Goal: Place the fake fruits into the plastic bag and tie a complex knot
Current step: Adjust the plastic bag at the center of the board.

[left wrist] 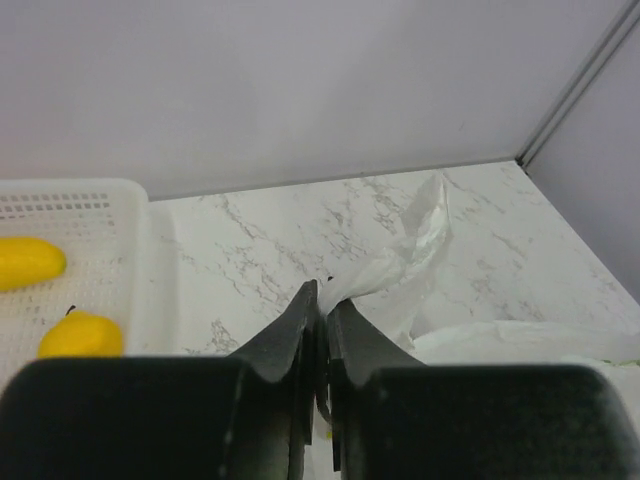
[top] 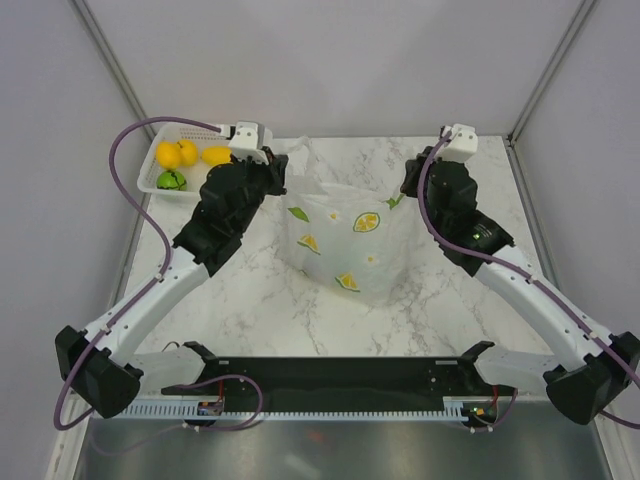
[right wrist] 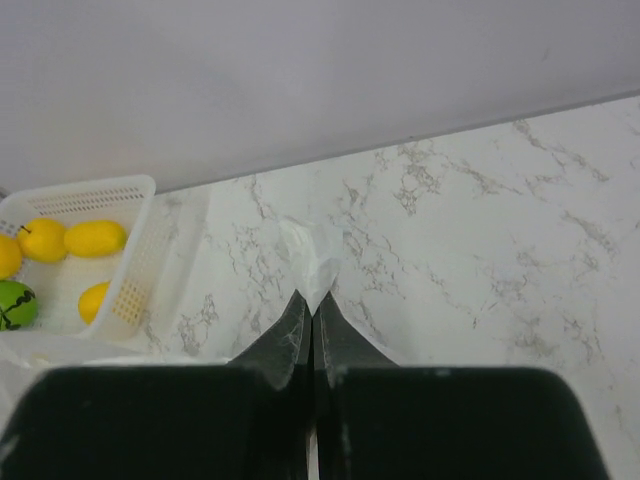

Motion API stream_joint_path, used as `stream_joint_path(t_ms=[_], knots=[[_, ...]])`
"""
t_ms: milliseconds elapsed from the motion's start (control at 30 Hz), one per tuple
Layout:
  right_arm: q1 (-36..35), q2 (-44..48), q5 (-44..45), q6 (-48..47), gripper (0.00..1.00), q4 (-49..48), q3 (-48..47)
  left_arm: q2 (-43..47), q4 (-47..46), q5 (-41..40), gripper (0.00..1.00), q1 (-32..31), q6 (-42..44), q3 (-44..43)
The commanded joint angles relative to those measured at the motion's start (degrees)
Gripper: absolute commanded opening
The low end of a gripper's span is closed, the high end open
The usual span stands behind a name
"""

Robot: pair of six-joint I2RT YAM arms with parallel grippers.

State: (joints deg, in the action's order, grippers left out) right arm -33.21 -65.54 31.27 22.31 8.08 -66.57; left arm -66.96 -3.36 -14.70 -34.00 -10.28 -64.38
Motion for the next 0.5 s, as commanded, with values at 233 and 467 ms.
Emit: stream_joint_path(t_ms=[233,467], knots=[[-0.2,0.2,-7.8,7.2,0.07,7.6,-7.6,1.3,-1.6,-3.1,0.75,0.0,-6.1,-2.2],[0.0,8.5,-4.6,3.5,0.95,14.4,-6.0,1.2,5.4,1.2,0.82,0.0,-10.5,-4.5]])
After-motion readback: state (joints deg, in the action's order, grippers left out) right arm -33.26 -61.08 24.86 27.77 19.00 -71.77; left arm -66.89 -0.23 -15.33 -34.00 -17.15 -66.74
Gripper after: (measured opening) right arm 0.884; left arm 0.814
